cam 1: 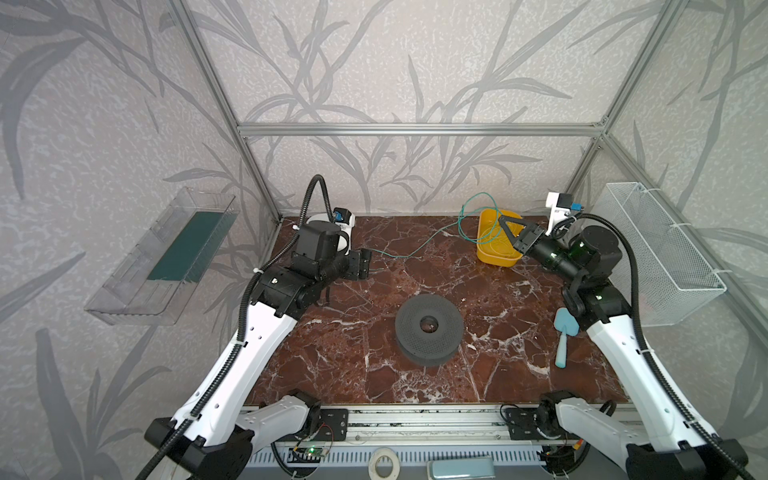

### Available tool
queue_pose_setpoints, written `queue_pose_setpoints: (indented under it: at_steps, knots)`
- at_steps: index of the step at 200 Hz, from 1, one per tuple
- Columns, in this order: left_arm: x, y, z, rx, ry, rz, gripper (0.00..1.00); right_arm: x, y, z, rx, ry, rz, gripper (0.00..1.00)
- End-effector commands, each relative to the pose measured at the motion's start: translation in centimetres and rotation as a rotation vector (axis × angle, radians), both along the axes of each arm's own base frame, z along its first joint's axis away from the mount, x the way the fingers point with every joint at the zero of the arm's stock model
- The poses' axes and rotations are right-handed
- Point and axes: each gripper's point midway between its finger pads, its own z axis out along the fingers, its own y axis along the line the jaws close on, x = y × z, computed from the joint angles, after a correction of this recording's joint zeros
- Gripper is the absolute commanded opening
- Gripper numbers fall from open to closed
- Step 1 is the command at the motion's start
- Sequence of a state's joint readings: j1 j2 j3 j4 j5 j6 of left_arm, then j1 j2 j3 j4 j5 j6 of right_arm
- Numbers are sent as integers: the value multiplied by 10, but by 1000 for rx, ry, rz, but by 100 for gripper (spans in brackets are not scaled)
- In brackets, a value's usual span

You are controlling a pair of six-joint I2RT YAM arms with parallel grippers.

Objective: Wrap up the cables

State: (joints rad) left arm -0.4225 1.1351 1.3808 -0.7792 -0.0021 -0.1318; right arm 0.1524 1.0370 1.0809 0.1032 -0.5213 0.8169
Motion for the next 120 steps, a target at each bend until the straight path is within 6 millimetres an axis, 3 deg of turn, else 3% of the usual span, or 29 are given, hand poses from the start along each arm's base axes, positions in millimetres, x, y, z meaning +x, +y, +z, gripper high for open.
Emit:
queue_pose_setpoints:
  at_steps: [1, 34, 51, 86, 120]
  knots:
    - [-17, -13, -13, 42, 67, -143, 85, 10, -9, 27, 42, -48, -33, 0]
    - [-50, -41, -49, 31, 185, -364, 93, 27, -4, 48, 94, -57, -13, 0]
    - [-56, -45, -58, 71, 183, -398, 92, 35, -3, 51, 112, -54, -7, 0]
    - [-38, -30, -50, 176, 18, -283, 92, 45, -1, 44, 121, -33, -18, 0]
    - [-51, -37, -26, 129, -187, -346, 95, 51, -4, 28, 99, -6, -67, 0]
